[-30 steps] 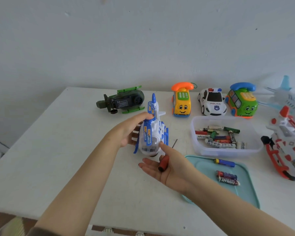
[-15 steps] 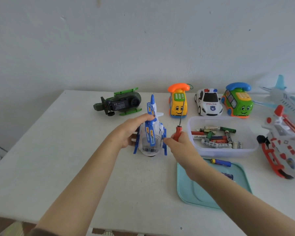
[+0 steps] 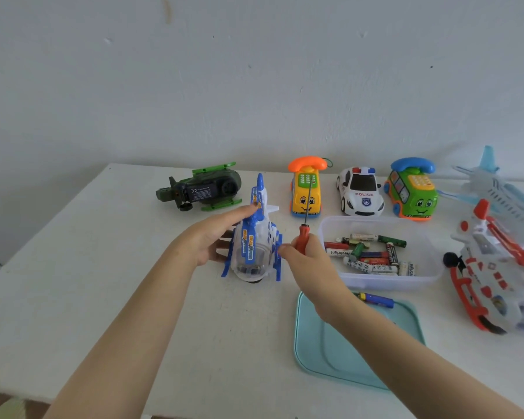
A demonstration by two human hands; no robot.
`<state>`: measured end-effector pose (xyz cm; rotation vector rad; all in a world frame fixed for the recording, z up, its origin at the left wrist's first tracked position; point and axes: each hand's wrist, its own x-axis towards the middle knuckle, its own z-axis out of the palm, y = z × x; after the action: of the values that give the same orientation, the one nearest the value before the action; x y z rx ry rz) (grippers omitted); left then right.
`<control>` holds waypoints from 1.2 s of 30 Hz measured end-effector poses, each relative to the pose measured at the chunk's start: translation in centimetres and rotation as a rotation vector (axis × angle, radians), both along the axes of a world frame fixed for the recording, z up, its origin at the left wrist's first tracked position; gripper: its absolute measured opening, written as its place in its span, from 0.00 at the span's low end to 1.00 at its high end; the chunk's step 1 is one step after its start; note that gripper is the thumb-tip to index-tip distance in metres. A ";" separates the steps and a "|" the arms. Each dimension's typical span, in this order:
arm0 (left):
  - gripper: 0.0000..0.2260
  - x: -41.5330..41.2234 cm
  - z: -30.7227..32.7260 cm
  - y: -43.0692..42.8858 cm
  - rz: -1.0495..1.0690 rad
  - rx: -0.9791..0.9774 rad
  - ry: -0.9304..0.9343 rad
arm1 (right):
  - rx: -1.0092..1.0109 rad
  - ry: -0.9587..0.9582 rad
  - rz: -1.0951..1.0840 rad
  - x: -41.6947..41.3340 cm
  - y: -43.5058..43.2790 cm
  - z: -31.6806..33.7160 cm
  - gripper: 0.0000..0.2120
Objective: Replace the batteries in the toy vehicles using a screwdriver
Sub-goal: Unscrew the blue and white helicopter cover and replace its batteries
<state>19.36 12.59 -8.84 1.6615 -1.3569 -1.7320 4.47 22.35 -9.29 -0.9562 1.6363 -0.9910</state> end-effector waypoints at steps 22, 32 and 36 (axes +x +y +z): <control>0.33 10.8 -4.8 -7.9 -0.047 -0.768 -0.905 | -0.143 -0.182 -0.046 1.3 0.2 2.4 0.05; 0.08 11.9 -5.0 -10.0 -0.022 -1.010 -0.700 | -0.192 -0.190 -0.187 4.9 1.5 2.6 0.05; 0.06 13.1 -5.1 -9.5 -0.038 -1.106 -0.630 | -0.234 -0.139 -0.244 6.6 2.0 2.8 0.06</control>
<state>32.46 3.05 -13.96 1.4550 -2.0476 -0.2000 11.06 24.31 -6.48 -0.8308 1.5677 -1.4087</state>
